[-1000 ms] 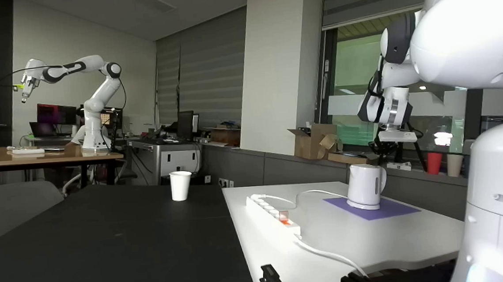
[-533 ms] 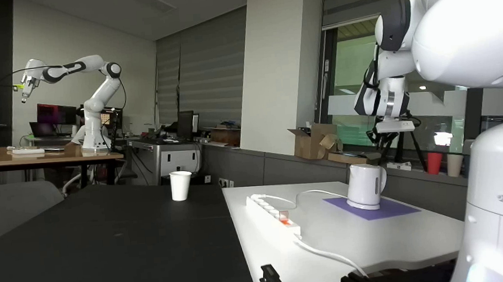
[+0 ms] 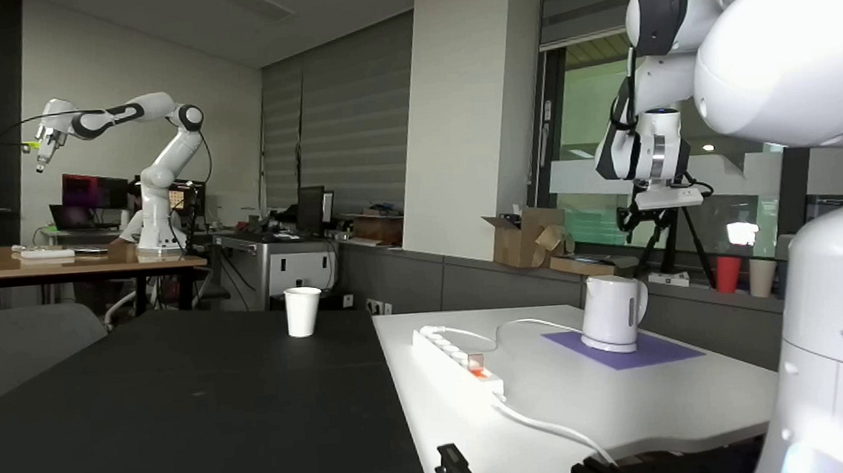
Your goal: Press the button on the kettle
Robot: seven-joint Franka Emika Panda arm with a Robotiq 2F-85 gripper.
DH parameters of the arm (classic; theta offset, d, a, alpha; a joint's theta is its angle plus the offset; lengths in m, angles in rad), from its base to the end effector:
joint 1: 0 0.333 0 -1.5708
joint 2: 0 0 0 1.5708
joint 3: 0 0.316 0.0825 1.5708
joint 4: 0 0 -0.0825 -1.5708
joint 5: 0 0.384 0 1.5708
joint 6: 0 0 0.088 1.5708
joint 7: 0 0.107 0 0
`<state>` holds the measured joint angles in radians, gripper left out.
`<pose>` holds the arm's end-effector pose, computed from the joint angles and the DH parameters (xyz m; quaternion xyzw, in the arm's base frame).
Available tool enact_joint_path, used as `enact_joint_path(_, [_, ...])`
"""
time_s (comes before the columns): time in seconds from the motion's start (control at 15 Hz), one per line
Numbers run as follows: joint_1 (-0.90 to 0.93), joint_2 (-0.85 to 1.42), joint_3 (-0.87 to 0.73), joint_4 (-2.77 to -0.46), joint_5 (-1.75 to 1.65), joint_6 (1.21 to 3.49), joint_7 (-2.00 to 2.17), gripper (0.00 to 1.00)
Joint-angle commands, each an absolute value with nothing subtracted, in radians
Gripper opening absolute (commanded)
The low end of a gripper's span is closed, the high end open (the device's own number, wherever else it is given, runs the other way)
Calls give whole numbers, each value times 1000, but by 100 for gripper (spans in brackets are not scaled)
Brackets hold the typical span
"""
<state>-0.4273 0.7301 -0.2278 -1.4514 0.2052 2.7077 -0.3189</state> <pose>0.6262 -0.4374 0.3230 0.9436 -0.1912 0.2394 0.1253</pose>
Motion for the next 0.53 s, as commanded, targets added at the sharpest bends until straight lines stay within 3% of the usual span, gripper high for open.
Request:
enact_joint_path(0.0, [-425, 622, -230, -1568, 126, 2691, -287, 99])
enact_joint_path(0.13, [-449, 675, -205, -1503, 116, 2696, -292, 100])
enact_joint_path(0.2, [-452, 665, -202, -1511, 108, 2695, -293, 96])
enact_joint_path(0.47, [-460, 673, -190, -1511, 105, 2696, -296, 100])
